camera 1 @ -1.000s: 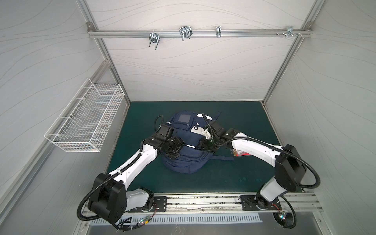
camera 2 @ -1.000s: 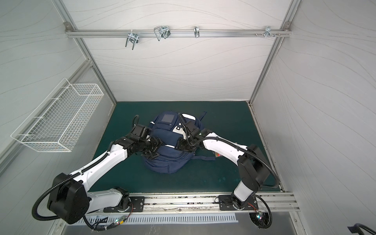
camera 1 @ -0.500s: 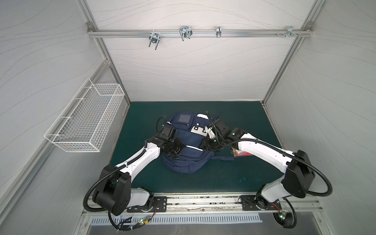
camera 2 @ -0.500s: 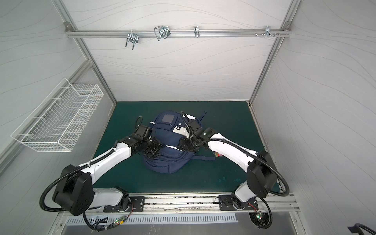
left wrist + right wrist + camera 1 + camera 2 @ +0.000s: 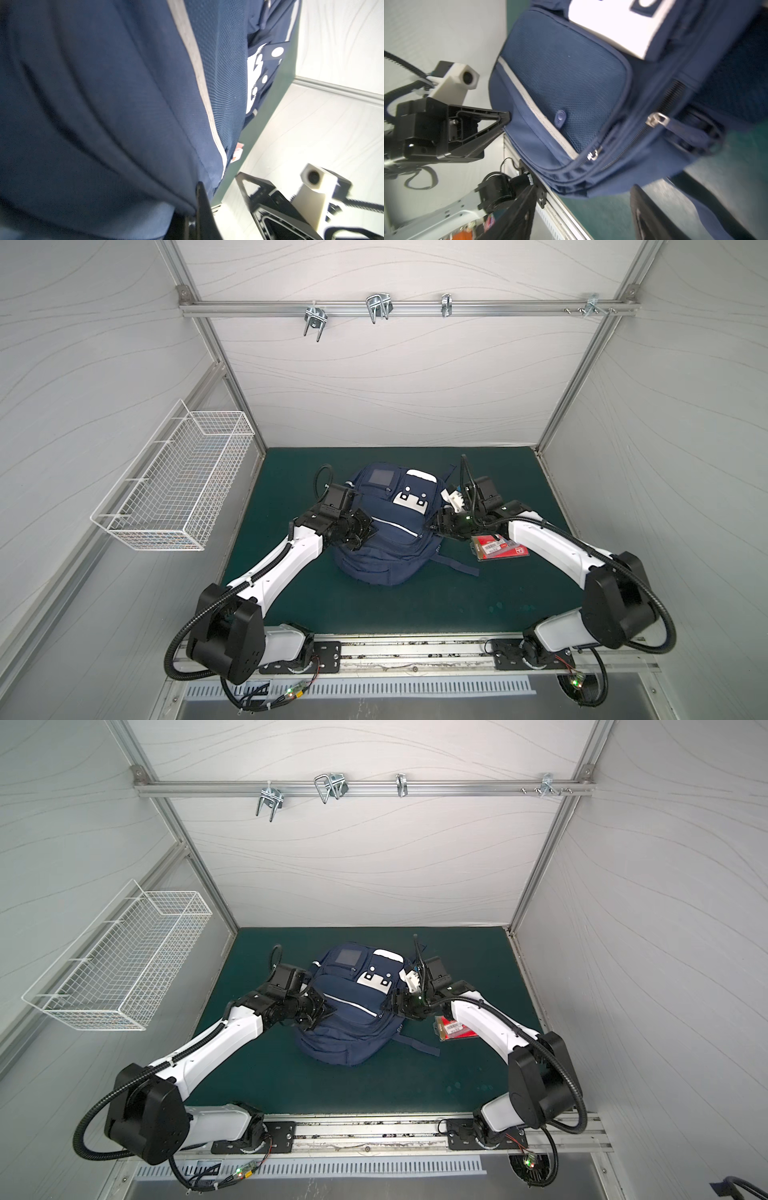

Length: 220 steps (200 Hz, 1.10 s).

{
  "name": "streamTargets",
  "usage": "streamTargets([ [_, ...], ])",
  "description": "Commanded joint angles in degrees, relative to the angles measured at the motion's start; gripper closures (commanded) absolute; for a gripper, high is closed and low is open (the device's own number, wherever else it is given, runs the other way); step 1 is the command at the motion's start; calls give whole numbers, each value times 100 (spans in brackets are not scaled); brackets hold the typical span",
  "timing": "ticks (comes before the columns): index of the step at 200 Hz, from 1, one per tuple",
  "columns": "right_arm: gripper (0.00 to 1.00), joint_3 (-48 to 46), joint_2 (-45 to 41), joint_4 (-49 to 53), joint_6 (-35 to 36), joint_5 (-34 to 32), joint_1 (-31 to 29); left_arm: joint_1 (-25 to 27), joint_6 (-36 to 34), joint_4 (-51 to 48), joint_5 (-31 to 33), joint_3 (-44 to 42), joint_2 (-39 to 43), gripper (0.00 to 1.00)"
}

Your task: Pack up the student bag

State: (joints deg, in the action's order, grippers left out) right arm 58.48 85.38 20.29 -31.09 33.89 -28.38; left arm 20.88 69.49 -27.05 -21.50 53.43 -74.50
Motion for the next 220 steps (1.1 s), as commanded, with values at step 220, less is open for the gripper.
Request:
streamTargets([
  [220,31,-336,554,-1415,244,1993,64,-154,734,928,-346,107,192,100],
])
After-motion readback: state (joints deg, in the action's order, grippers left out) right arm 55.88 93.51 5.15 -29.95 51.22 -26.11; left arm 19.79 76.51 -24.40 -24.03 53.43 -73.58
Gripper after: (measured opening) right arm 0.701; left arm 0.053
